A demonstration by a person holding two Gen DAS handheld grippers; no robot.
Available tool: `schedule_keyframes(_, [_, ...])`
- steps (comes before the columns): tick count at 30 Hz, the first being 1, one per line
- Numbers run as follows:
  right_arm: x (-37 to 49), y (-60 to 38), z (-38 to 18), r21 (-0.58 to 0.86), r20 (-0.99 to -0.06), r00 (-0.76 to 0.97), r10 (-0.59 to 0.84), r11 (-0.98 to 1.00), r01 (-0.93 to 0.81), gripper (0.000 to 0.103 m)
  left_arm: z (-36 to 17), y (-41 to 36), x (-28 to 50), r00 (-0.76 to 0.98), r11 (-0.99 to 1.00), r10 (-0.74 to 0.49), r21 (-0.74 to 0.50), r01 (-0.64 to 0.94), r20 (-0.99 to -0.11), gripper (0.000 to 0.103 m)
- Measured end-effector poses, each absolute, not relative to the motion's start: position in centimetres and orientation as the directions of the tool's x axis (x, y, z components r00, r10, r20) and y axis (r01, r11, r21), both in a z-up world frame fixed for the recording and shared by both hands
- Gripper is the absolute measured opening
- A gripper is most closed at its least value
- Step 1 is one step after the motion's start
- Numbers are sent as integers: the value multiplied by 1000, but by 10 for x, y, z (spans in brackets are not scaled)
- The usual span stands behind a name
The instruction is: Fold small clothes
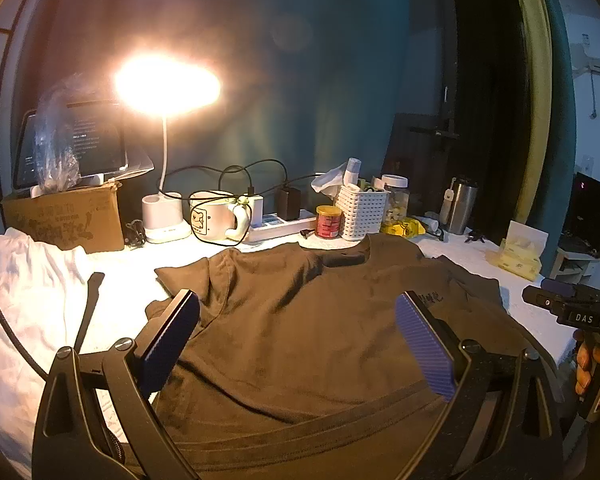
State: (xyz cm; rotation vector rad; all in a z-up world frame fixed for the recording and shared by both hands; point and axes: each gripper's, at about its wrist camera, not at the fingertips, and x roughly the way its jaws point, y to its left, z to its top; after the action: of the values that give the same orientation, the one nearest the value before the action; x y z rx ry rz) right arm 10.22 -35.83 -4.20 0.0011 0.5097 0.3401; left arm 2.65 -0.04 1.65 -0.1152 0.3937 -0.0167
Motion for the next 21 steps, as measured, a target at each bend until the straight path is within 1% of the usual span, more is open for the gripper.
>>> schedule_keyframes(21, [169, -374, -31, 115, -501, 802, 325, 944, -310, 85, 32, -15, 90, 899, 996, -23, -82, -15, -438, 97])
